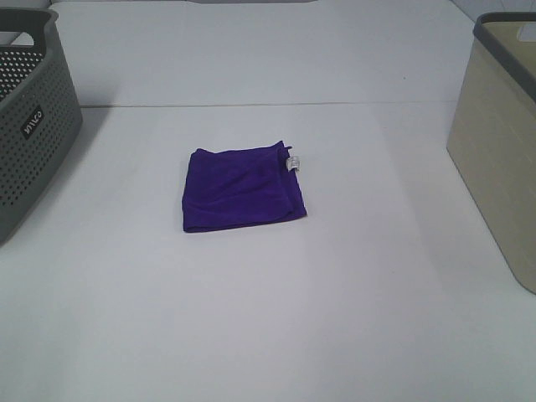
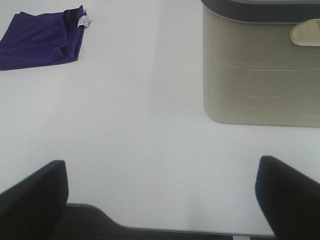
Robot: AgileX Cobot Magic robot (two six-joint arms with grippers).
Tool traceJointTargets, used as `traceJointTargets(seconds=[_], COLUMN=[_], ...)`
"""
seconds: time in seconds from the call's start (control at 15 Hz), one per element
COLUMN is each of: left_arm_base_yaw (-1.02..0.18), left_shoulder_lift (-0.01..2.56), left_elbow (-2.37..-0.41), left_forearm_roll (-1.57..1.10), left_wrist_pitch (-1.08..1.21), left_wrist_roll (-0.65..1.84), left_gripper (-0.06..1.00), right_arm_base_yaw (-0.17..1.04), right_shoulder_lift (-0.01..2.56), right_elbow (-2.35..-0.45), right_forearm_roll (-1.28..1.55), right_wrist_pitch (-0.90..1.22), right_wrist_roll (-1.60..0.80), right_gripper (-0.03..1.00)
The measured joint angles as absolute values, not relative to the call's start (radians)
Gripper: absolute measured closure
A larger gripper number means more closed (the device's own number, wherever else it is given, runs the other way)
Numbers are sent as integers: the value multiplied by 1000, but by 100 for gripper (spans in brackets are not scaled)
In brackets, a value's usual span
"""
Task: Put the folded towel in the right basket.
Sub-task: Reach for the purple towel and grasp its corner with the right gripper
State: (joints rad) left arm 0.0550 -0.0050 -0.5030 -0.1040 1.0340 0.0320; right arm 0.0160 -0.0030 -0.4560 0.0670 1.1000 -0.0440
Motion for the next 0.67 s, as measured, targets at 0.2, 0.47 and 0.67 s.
traceJointTargets(seconds=[0.2, 0.47, 0.67], left_arm_base_yaw=[55, 55, 55], left_shoulder_lift=[-5, -5, -5], left_elbow=[-503, -503, -503], left_forearm_roll=[-104, -104, -104], left_wrist_pitch=[1034, 1034, 1034], left_wrist_roll=[32, 32, 32], left_gripper=[-5, -5, -5], right_arm_base_yaw=[16, 16, 16], right_shoulder_lift=[-3, -3, -3], right_elbow=[-456, -456, -456], right_forearm_roll=[65, 65, 65], right_wrist_pitch=[1100, 1100, 1100], right_wrist_roll=[-44, -44, -44], right_gripper=[-1, -1, -1])
